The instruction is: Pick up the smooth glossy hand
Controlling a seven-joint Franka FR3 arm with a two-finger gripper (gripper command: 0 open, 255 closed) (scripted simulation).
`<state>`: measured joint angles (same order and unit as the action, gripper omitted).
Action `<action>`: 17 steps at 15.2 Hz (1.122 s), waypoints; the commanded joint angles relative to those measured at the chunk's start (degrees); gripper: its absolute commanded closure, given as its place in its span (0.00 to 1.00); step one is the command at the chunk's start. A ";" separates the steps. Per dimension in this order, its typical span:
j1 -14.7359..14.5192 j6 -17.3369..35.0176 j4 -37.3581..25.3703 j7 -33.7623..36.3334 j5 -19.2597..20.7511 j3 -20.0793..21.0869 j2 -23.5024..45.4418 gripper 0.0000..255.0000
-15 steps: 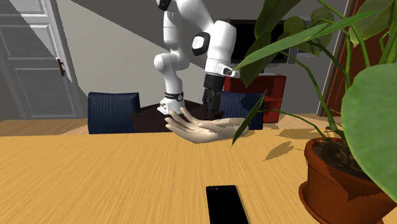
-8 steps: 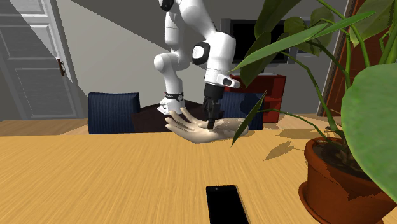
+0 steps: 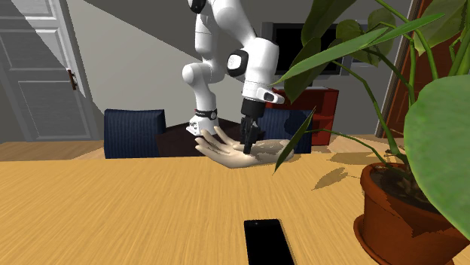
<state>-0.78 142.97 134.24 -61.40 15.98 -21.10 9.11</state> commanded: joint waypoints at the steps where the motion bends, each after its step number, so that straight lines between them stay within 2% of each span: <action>1: -0.02 -0.02 0.08 0.04 -0.02 0.02 0.03 1.00; 17: -0.72 -11.55 -2.94 -0.90 1.06 0.06 -8.74 1.00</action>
<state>-1.46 132.06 131.47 -62.30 16.96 -21.06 0.92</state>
